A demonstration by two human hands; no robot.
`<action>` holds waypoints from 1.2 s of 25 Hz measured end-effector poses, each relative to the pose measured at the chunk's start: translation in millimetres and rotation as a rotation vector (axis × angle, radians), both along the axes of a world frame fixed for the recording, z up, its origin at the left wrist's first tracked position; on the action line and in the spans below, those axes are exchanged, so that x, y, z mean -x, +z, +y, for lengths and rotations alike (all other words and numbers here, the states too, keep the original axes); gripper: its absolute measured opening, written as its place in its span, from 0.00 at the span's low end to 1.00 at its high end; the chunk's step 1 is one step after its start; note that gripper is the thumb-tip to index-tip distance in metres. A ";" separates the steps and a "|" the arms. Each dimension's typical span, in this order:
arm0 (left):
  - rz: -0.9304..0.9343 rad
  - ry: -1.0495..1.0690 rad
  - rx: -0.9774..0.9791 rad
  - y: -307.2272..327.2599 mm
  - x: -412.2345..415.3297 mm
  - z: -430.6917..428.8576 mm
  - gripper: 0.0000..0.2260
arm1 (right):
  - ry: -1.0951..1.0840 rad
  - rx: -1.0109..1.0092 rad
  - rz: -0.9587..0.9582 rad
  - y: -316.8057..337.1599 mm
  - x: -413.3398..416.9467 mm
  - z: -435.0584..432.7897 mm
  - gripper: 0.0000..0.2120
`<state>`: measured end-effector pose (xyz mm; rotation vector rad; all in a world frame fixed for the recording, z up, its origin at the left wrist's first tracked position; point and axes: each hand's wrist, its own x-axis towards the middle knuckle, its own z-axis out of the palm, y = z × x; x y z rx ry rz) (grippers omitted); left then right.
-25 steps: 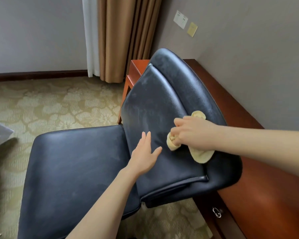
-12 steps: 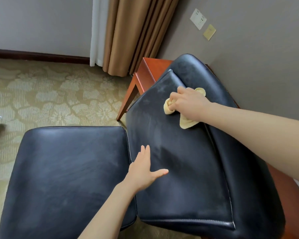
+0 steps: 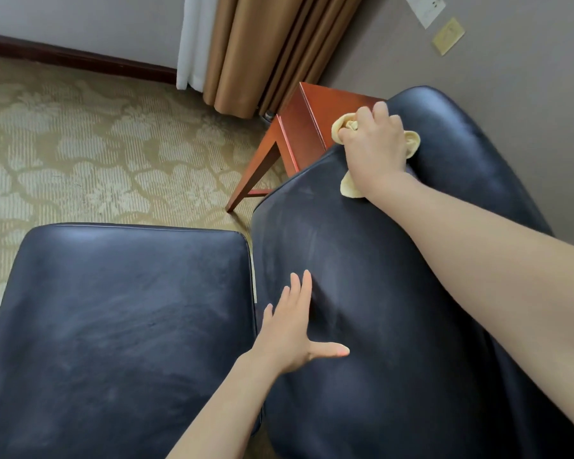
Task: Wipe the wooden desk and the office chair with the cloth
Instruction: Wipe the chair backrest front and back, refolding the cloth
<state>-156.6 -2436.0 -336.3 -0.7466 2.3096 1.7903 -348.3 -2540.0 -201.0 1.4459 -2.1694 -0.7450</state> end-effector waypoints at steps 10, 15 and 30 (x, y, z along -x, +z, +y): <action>0.153 -0.044 -0.035 -42.4 -18.4 -23.3 0.39 | 0.123 -0.270 -0.057 -118.1 -29.5 -38.3 0.13; 0.077 0.104 -0.046 -63.3 -26.8 -28.4 0.30 | 0.158 -0.407 -0.048 -157.0 -37.5 -43.6 0.14; 0.025 0.222 0.023 -35.0 -57.2 -15.1 0.25 | 0.387 -0.873 -0.124 -102.6 -67.9 85.3 0.15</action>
